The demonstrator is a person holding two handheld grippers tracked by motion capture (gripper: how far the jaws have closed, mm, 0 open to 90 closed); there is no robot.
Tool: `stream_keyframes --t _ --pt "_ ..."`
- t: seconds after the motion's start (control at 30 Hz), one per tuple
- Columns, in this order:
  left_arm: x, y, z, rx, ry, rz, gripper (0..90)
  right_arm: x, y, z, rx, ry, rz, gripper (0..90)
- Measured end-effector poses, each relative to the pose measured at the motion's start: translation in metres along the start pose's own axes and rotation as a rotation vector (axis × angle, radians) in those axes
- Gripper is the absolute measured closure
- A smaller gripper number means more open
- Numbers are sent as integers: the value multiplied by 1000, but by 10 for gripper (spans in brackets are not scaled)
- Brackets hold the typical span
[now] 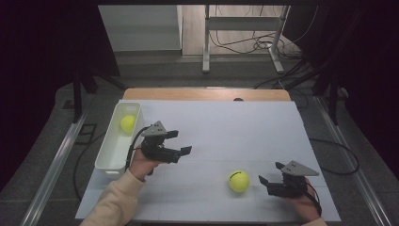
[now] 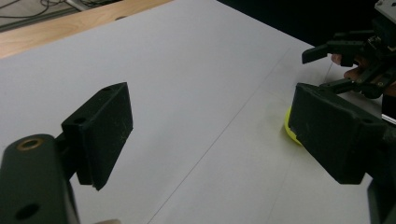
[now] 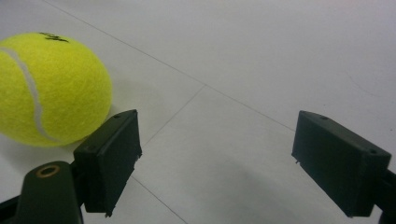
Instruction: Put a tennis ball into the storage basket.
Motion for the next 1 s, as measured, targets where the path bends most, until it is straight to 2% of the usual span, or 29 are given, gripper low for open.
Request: stream_keyframes --t 0.17,1.0 --pt "-7 10 5 26 8 27 143 -1 0 1 5 1 1 160" --pt "-23 31 15 59 15 72 143 -1 0 2 4 -4 1 161"
Point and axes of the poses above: each handheld gripper's, and its own axes: y roughly forward along the jaws, z roughly out of its underside, x roughly to its left, the point moved 9 cm from there along y, roughly forward along the jaws, and after that the axes turned 2 degrees about y, right-handed, at the moved point
